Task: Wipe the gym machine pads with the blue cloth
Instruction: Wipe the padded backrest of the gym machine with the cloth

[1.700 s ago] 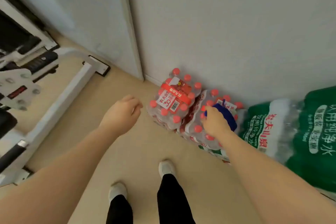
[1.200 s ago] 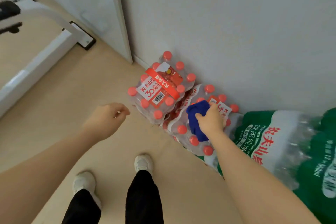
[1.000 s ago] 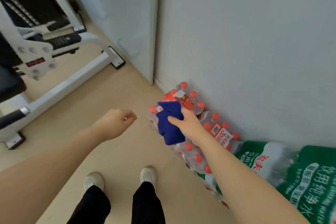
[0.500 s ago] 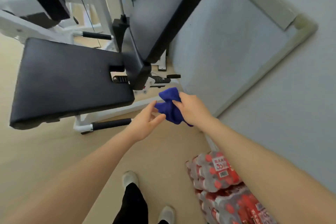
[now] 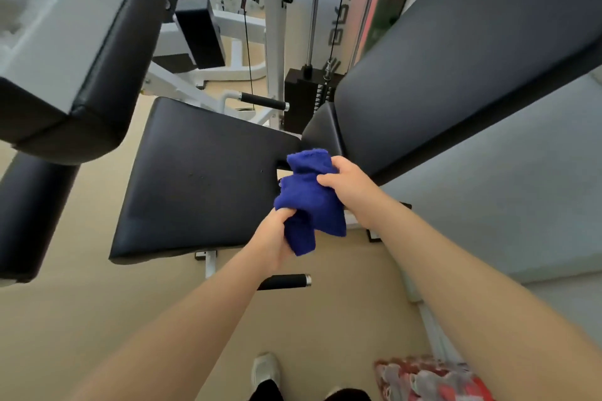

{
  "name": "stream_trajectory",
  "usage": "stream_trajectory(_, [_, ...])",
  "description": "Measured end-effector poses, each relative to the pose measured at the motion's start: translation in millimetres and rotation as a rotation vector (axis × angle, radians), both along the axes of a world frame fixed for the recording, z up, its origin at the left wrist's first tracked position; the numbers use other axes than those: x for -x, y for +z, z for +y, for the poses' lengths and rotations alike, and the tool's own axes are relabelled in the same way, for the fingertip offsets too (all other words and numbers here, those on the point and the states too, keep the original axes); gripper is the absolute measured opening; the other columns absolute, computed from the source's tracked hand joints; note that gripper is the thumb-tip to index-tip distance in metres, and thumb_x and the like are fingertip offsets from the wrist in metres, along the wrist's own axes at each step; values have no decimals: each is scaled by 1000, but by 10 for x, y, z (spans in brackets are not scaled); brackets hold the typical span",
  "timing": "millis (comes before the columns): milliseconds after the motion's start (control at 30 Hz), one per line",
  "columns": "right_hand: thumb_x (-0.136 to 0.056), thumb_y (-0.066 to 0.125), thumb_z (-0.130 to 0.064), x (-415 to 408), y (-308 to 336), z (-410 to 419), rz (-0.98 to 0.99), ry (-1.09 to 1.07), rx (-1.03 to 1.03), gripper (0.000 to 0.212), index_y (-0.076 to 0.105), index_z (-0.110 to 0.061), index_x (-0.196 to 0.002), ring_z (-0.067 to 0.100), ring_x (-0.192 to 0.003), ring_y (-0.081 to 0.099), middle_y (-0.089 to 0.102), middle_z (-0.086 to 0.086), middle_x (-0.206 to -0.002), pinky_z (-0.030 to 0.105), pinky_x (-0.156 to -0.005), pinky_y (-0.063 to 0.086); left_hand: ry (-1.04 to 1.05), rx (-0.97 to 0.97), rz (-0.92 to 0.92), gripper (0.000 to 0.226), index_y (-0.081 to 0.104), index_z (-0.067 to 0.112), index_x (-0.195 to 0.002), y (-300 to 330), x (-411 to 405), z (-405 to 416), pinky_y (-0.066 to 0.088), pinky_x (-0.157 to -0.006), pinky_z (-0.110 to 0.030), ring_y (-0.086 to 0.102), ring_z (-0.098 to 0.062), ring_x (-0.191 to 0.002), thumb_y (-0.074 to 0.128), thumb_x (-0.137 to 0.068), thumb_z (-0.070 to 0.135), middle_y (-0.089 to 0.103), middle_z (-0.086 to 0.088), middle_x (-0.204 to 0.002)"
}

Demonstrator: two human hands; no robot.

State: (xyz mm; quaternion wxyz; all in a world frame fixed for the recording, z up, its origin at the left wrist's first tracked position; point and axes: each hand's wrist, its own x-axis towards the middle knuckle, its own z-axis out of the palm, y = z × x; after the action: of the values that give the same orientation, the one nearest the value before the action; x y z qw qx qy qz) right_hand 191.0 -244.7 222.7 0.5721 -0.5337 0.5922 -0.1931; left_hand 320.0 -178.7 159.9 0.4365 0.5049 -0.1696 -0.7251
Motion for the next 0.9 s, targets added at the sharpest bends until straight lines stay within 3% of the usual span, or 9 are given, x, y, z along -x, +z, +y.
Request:
stream_trajectory(100, [-86,55,-8,-5,-282,-187,162,10,14,29,46,-15,-113,18,-88,53,51,8,-119,26,-69,46,87,-51,149,46,46,8,-131,-46,-47,-284,37,-105,-55,54,-34,-119,31,-89,19,57,-16,-130])
stream_trajectory(200, [-90,53,-7,-45,-461,-484,197,-2,225,44,40,-22,-129,17,-107,48,31,3,-138,24,-87,41,145,-27,173,45,48,10,-130,-49,4,-631,47,-94,-48,57,-32,-112,32,-91,26,59,-15,-128])
stream_trajectory(333, [-99,32,-29,-183,-645,-1200,391,338,251,27,58,-28,-92,27,-124,42,50,2,-116,37,-99,33,182,-71,216,48,53,16,-127,-168,126,-1254,51,-85,-42,59,-28,-111,33,-95,46,63,-11,-123])
stream_trajectory(367, [-99,30,-36,-211,-708,-1393,478,409,224,29,58,-30,-95,29,-129,36,54,1,-116,42,-104,29,197,-87,223,51,53,18,-127,-223,135,-1422,50,-86,-42,58,-29,-113,32,-94,50,62,-10,-124])
stream_trajectory(433, [-97,32,-45,-264,-851,-1732,550,510,201,42,44,-26,-133,28,-139,24,50,1,-136,49,-114,17,272,-121,260,55,53,19,-127,-352,129,-1716,49,-89,-45,56,-29,-116,32,-92,55,61,-8,-126])
stream_trajectory(500, [-95,38,-45,-327,-1048,-2001,552,565,306,58,21,-26,-147,25,-135,33,46,3,-142,50,-113,22,366,-141,294,59,55,19,-127,-536,115,-1942,45,-97,-47,56,-30,-117,31,-90,59,62,-8,-126])
stream_trajectory(600, [-96,40,-31,-502,-1437,-2212,560,704,498,49,28,-32,-144,20,-133,37,42,0,-144,46,-111,29,460,-175,364,64,57,19,-125,-859,68,-2161,39,-104,-52,55,-31,-119,27,-89,63,63,-8,-126])
stream_trajectory(767, [-90,51,-39,-825,-2005,-2348,299,884,97,54,32,-32,-141,21,-126,43,38,0,-144,44,-103,41,551,-282,251,60,61,17,-118,-1350,-236,-2262,44,-98,-49,58,-28,-115,30,-90,60,65,-9,-121])
stream_trajectory(900, [-85,61,-22,-1003,-2251,-2629,255,885,119,46,43,-29,-127,20,-107,55,52,2,-123,36,-90,48,494,-276,176,56,57,13,-120,-1493,-543,-2334,47,-93,-44,60,-28,-112,22,-96,49,66,-12,-118])
